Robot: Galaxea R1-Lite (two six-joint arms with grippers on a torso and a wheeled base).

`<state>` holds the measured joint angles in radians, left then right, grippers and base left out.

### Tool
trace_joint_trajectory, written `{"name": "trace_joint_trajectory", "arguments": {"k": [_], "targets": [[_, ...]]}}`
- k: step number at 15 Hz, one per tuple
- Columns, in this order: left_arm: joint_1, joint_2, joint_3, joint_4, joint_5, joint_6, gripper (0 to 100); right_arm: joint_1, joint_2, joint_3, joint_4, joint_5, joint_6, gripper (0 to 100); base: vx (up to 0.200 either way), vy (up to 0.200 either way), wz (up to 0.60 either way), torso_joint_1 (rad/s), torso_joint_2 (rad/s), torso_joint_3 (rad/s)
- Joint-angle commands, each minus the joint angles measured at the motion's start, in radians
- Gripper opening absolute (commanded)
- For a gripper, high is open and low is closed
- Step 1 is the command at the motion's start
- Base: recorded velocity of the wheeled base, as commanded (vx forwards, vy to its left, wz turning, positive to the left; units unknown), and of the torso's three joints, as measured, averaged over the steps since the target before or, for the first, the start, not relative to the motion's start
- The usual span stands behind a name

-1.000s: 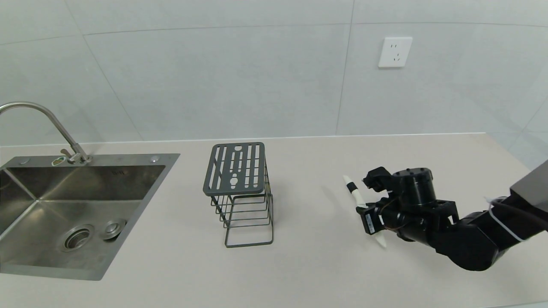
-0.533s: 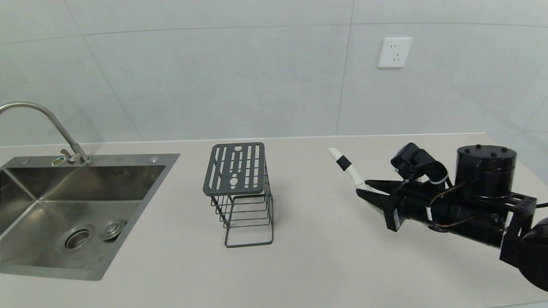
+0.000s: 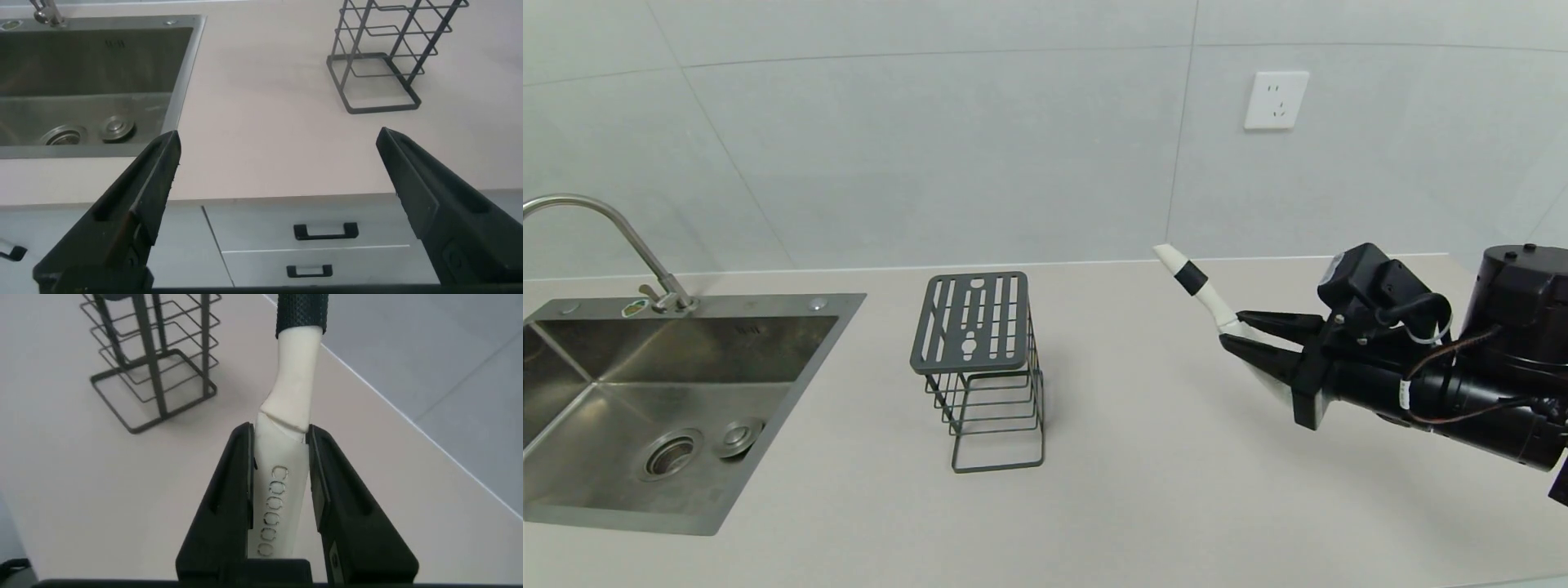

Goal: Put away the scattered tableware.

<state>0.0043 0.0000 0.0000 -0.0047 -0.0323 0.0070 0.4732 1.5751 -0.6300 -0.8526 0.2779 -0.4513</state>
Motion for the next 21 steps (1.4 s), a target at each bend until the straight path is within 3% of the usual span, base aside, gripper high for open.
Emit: {"name": "trace_joint_trajectory", "arguments": {"k": [1, 3, 6, 8, 9, 11, 12, 14, 15, 16, 18, 19, 20, 21], "targets": [[0.000, 0.000, 0.000, -0.006, -0.020, 0.018, 100, 0.018, -0.010, 0.021, -0.002, -0.042, -0.018, 0, 0.000, 0.000, 0.00, 0.000, 0.00, 0.000], [0.000, 0.000, 0.000, -0.014, -0.029, 0.027, 100, 0.065, -0.004, 0.026, -0.060, -0.043, -0.030, 0, 0.000, 0.000, 0.00, 0.000, 0.00, 0.000], [0.000, 0.000, 0.000, -0.218, -0.083, 0.025, 100, 0.119, -0.029, 0.053, -0.100, -0.036, -0.033, 0, 0.000, 0.000, 0.00, 0.000, 0.00, 0.000], [-0.003, 0.002, -0.028, -0.236, -0.123, 0.019, 100, 0.170, -0.047, 0.067, -0.100, -0.020, -0.032, 0, 0.000, 0.000, 0.00, 0.000, 0.00, 0.000], [-0.018, 0.043, -0.084, -0.201, -0.161, 0.016, 100, 0.180, -0.052, 0.070, -0.100, -0.019, -0.032, 0, 0.000, 0.000, 0.00, 0.000, 0.00, 0.000], [-0.055, 0.164, -0.183, -0.155, -0.210, 0.025, 100, 0.182, -0.047, 0.078, -0.099, -0.019, -0.032, 0, 0.000, 0.000, 0.00, 0.000, 0.00, 0.000], [-0.105, 0.342, -0.279, -0.175, -0.278, 0.031, 100, 0.182, -0.050, 0.092, -0.099, -0.020, -0.032, 0, 0.000, 0.000, 0.00, 0.000, 0.00, 0.000], [-0.167, 0.502, -0.339, -0.238, -0.325, 0.028, 100, 0.182, -0.058, 0.102, -0.099, -0.020, -0.032, 0, 0.000, 0.000, 0.00, 0.000, 0.00, 0.000], [-0.225, 0.649, -0.374, -0.304, -0.370, 0.036, 100, 0.182, -0.060, 0.108, -0.099, -0.020, -0.032, 0, 0.000, 0.000, 0.00, 0.000, 0.00, 0.000], [-0.276, 0.744, -0.387, -0.362, -0.417, 0.065, 100, 0.182, -0.055, 0.105, -0.099, -0.020, -0.032, 0, 0.000, 0.000, 0.00, 0.000, 0.00, 0.000], [-0.357, 0.916, -0.383, -0.511, -0.548, 0.165, 100, 0.183, -0.044, 0.092, -0.102, -0.020, -0.032, 0, 0.000, 0.000, 0.00, 0.000, 0.00, 0.000], [-0.360, 0.948, -0.382, -0.543, -0.587, 0.185, 100, 0.188, -0.043, 0.089, -0.102, -0.020, -0.032, 0, 0.000, 0.000, 0.00, 0.000, 0.00, 0.000], [-0.362, 1.026, -0.390, -0.592, -0.693, 0.249, 100, 0.209, -0.033, 0.075, -0.102, -0.022, -0.030, 0, 0.000, 0.000, 0.00, 0.000, 0.00, 0.000], [-0.362, 1.075, -0.403, -0.603, -0.739, 0.300, 100, 0.229, -0.029, 0.067, -0.103, -0.025, -0.030, 0, 0.000, 0.000, 0.00, 0.000, 0.00, 0.000]]}}
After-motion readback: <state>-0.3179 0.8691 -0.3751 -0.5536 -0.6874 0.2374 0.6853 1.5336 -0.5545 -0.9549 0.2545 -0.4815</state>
